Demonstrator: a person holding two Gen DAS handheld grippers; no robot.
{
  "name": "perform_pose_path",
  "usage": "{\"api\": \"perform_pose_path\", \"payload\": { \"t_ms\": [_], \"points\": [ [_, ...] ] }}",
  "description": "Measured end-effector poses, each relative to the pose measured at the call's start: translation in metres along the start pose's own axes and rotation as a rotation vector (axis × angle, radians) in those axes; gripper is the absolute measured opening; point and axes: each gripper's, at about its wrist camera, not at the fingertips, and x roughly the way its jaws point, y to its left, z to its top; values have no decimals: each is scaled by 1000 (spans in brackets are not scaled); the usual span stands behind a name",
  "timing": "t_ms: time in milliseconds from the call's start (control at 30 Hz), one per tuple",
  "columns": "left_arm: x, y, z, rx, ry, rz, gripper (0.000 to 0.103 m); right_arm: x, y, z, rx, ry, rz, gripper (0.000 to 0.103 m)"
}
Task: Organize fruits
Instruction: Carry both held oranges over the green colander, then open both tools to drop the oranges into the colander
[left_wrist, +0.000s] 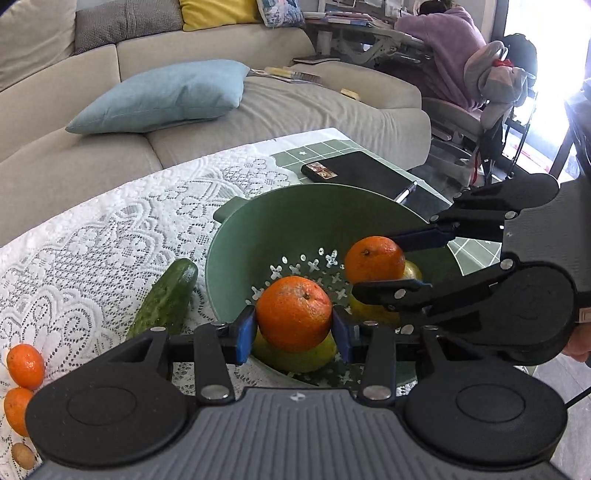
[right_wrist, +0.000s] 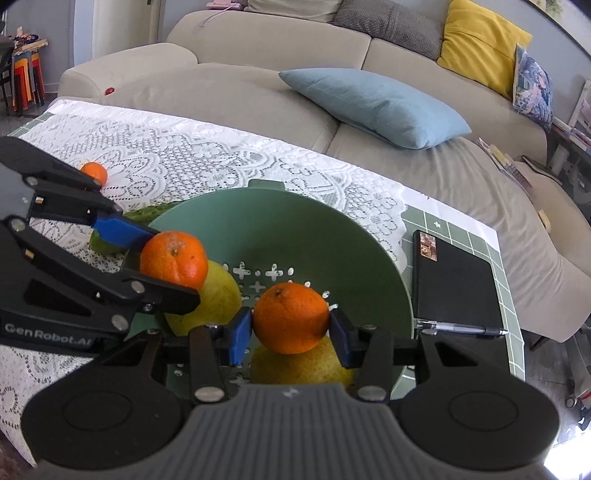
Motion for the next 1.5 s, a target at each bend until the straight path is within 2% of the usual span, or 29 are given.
{"api": "perform_pose_path", "payload": {
  "t_ms": [333, 533, 633, 700, 933, 967, 1100, 1500],
  "points": [
    [0, 1, 1, -7, -2, -1, 50, 3, -2, 2, 4, 0, -6, 43],
    [0, 1, 0, -17, -2, -6, 55, 0, -3, 3, 1, -6, -25, 44],
    [-4, 0, 0, -15, -19, 0, 63, -1, -5, 4, 4, -7, -33, 45],
    [-8, -1, 0, -10, -32, 5, 66, -2, -6, 4, 9, -11, -37, 51],
    [-23, 0, -2, -7, -61, 10, 67, -10, -2, 5, 25, -40, -54, 57],
    [-26, 1, -3, -7, -63, 15, 67, -11, -1, 6, 30, -46, -58, 61],
    [-37, 7, -9, -24, -78, 67, 67, -18, 7, 8, 51, -73, -63, 67],
    [-80, 47, -32, -71, -153, 242, 67, -33, 46, 22, 190, -191, 30, 71]
  ]
}}
